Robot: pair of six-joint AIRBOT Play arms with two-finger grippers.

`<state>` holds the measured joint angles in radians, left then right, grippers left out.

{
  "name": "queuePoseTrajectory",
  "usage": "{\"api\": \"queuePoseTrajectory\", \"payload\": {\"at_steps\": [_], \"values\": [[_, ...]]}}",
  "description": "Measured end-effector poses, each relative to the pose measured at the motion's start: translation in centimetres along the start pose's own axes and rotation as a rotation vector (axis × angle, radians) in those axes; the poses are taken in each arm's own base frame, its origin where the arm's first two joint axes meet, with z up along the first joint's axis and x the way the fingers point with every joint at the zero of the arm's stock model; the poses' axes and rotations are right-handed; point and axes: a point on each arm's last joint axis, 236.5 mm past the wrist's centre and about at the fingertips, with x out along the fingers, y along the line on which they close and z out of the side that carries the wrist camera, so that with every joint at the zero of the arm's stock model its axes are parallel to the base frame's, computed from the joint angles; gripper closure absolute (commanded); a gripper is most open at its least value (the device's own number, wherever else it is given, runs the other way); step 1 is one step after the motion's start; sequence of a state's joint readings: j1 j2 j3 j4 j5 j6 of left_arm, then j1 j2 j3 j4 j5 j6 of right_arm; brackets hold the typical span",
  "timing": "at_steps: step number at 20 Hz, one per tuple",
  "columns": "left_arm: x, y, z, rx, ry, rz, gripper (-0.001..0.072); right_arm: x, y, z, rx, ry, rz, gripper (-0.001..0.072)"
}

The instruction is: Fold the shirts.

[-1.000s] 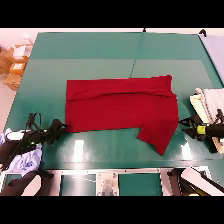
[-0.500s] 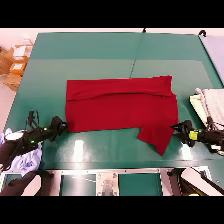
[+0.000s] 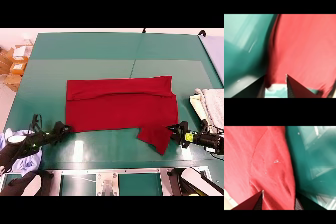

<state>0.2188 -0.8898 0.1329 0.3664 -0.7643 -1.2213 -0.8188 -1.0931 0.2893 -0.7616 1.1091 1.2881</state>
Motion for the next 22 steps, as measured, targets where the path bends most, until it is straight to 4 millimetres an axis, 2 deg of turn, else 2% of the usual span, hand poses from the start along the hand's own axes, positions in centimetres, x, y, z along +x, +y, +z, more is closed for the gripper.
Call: {"api": "queuePoseTrajectory", "payload": {"at_steps": [4,5,7,9,10,11,12,13,14,15,16,19,22], "values": [[0.1,1.0,-0.4,-0.025,0.004,0.028,0.0396,0.0,0.0,0.0,-0.009,-0.001,0.002,0.0214],[0.1,1.1,-0.1,-0.032,-0.011,0.028,0.0431,0.0,0.0,0.0,-0.010,-0.001,0.002,0.0213],[0.1,1.2,1.2,-0.045,-0.068,0.027,0.0431,0.0,0.0,0.0,-0.012,-0.001,0.002,0.0214],[0.0,1.1,2.3,-0.053,-0.116,0.021,0.0570,0.0,0.0,0.0,-0.012,-0.001,0.002,0.0213],[0.0,1.1,2.8,-0.054,-0.137,0.017,0.0569,0.0,0.0,0.0,-0.013,-0.001,0.003,0.0214],[0.0,0.9,2.9,-0.048,-0.145,0.009,0.0577,0.0,0.0,0.0,-0.014,-0.002,0.003,0.0252],[0.2,0.5,2.8,-0.044,-0.146,0.001,0.0660,0.0,0.0,0.0,-0.017,-0.002,0.001,0.0333],[0.5,0.2,2.6,-0.025,-0.145,0.000,0.0666,0.1,-0.2,0.1,-0.024,-0.007,-0.008,0.0399],[0.9,-0.4,2.0,-0.015,-0.137,-0.010,0.0686,0.2,-0.2,0.2,-0.033,-0.010,-0.013,0.0551],[1.2,-1.0,1.5,-0.006,-0.129,-0.023,0.0686,0.3,-0.3,0.3,-0.047,-0.017,-0.024,0.0656],[1.4,-1.3,1.4,0.001,-0.132,-0.025,0.0687,0.5,-0.4,0.4,-0.061,-0.021,-0.032,0.0693],[1.6,-2.7,1.4,0.011,-0.141,-0.049,0.0687,0.5,0.2,0.5,-0.089,-0.022,-0.030,0.0695],[0.9,-4.0,2.6,0.018,-0.151,-0.078,0.0687,-0.6,1.3,1.4,-0.149,-0.064,-0.038,0.0697]]}}
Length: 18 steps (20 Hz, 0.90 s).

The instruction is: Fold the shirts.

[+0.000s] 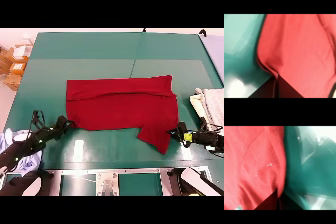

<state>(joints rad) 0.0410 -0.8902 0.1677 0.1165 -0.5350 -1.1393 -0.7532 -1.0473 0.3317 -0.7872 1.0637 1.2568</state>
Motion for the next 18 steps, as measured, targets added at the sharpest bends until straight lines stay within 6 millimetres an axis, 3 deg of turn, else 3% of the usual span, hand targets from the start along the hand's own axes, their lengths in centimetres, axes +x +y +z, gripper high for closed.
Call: {"api": "queuePoseTrajectory", "payload": {"at_steps": [2,5,12,15,18], "values": [[-0.8,-0.5,1.2,0.019,0.006,0.001,0.0687,-1.2,1.0,0.7,-0.025,-0.038,-0.002,0.0697],[-2.6,-0.7,2.6,0.082,0.046,0.046,0.0687,-3.3,0.8,1.1,-0.067,-0.098,-0.075,0.0698],[-6.4,2.6,0.7,0.207,0.251,0.261,0.0688,-6.5,-1.1,-0.1,-0.123,-0.155,-0.254,0.0698],[-7.4,1.1,1.8,0.259,0.255,0.276,0.0688,-7.6,0.7,0.5,-0.157,-0.188,-0.237,0.0698],[-8.1,-2.7,3.5,0.347,0.221,0.252,0.0688,-8.9,4.6,1.5,-0.226,-0.230,-0.178,0.0698]]}}
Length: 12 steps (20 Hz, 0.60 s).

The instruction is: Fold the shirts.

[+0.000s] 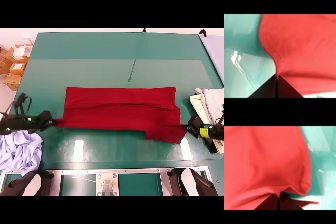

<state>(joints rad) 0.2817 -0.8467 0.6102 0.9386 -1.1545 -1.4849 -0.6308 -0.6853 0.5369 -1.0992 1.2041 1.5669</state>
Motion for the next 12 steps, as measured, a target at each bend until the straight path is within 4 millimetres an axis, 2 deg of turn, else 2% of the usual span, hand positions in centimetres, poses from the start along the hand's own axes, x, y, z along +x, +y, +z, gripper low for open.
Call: {"api": "queuePoseTrajectory", "payload": {"at_steps": [4,7,9,12], "values": [[-1.3,-3.7,3.6,0.081,-0.043,-0.024,0.0688,-0.7,4.9,3.8,-0.051,-0.029,0.086,0.0698],[-0.8,-5.5,6.8,0.080,-0.046,-0.054,0.0687,0.5,8.2,7.0,-0.081,-0.013,0.129,0.0697],[0.7,-6.4,8.9,0.079,-0.036,-0.072,0.0687,2.3,10.1,9.1,-0.099,0.013,0.141,0.0697],[5.1,-6.9,12.1,0.072,-0.006,-0.075,0.0686,6.4,12.1,11.8,-0.111,0.066,0.143,0.0696]]}}
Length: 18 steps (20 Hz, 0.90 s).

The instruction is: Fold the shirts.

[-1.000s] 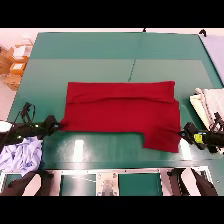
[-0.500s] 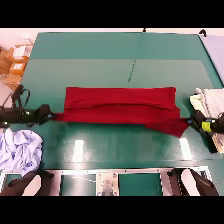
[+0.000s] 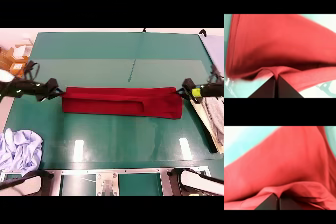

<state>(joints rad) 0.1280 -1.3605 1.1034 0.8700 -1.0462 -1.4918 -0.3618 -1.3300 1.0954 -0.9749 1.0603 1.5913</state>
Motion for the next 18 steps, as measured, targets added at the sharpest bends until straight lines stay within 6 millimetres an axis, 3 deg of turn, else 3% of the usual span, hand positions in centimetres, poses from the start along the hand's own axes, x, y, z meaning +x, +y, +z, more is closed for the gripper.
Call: {"api": "queuePoseTrajectory", "payload": {"at_steps": [1,2,3,4,5,6,7,8,10,13,14,16,17,18], "values": [[1.7,0.1,1.0,-0.008,0.009,-0.004,0.0686,1.5,0.1,0.9,0.000,0.012,-0.002,0.0695],[3.4,0.3,1.8,-0.015,0.022,-0.004,0.0602,3.1,0.1,1.8,0.004,0.025,-0.003,0.0614],[5.1,0.5,2.7,-0.025,0.032,-0.007,0.0186,4.5,0.1,2.5,0.010,0.036,-0.003,0.0404],[6.3,0.6,3.7,-0.033,0.029,-0.013,0.0019,5.7,0.0,3.3,0.014,0.043,-0.003,0.0343],[6.9,0.7,4.8,-0.037,0.019,-0.018,0.0059,6.4,-0.1,4.3,0.018,0.043,0.001,0.0324],[6.9,0.6,6.0,-0.039,0.003,-0.027,0.0060,6.5,-0.2,5.3,0.025,0.036,0.007,0.0274],[6.3,0.5,7.6,-0.043,-0.021,-0.039,0.0060,6.2,-0.4,6.6,0.022,0.021,0.010,0.0270],[5.2,0.6,9.1,-0.048,-0.045,-0.049,0.0060,5.5,-0.8,7.7,0.016,0.012,0.013,0.0267],[2.3,1.1,11.6,-0.074,-0.082,-0.064,0.0060,3.8,-2.1,9.1,0.005,0.017,0.015,0.0182],[-1.7,2.4,13.1,-0.126,-0.096,-0.073,0.0062,1.9,-5.2,9.0,-0.008,0.068,0.003,0.0165],[-2.6,2.6,13.1,-0.132,-0.087,-0.075,0.0131,1.8,-6.2,8.3,-0.018,0.097,0.002,0.0112],[-3.4,2.8,12.1,-0.132,-0.041,-0.067,0.0637,2.3,-7.8,6.4,-0.038,0.164,0.003,0.0111],[-3.6,2.8,11.7,-0.128,-0.025,-0.063,0.0686,2.8,-8.5,5.5,-0.047,0.194,0.005,0.0068],[-3.8,2.7,11.5,-0.118,-0.018,-0.064,0.0686,3.3,-9.1,4.7,-0.054,0.225,0.009,0.0067]]}}
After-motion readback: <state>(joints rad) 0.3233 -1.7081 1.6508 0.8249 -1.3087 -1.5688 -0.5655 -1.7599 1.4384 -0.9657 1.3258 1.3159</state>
